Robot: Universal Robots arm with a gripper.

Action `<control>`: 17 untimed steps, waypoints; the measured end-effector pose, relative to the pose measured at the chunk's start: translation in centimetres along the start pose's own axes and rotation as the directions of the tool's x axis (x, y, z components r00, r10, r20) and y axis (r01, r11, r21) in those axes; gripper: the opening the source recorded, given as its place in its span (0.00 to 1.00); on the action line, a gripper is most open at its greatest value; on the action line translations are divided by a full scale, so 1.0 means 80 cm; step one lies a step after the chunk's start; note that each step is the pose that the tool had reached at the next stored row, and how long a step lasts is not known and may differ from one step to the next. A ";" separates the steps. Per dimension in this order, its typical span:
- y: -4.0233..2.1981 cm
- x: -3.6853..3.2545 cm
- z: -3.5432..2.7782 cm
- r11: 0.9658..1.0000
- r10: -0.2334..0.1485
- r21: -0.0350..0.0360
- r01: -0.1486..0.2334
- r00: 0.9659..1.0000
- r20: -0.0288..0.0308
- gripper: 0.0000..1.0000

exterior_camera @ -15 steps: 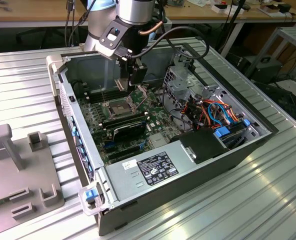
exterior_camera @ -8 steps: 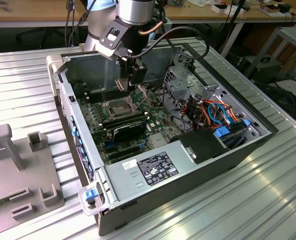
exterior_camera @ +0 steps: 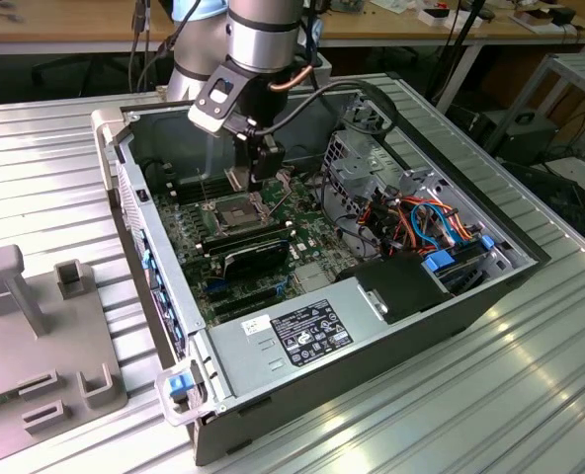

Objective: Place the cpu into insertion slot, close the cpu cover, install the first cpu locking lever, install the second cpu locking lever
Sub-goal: 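Place the cpu into insertion slot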

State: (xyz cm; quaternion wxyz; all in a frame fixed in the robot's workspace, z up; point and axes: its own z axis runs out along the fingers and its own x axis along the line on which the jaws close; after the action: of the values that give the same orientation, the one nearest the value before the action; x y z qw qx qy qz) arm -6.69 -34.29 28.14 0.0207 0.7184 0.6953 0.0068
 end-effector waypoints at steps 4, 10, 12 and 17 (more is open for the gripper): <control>-0.0004 0.0003 0.0086 1.000 0.000 0.000 0.000 1.000 -0.002 0.55; -0.0007 0.0004 0.0171 1.000 0.000 0.000 0.000 1.000 -0.004 0.55; -0.0007 0.0004 0.0173 1.000 0.000 0.000 0.000 1.000 -0.004 0.55; -0.0007 0.0004 0.0175 1.000 0.000 0.000 0.000 1.000 -0.004 0.55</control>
State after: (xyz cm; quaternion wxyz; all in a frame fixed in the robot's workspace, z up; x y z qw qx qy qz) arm -6.69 -34.28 26.74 0.0194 0.7185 0.6952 0.0081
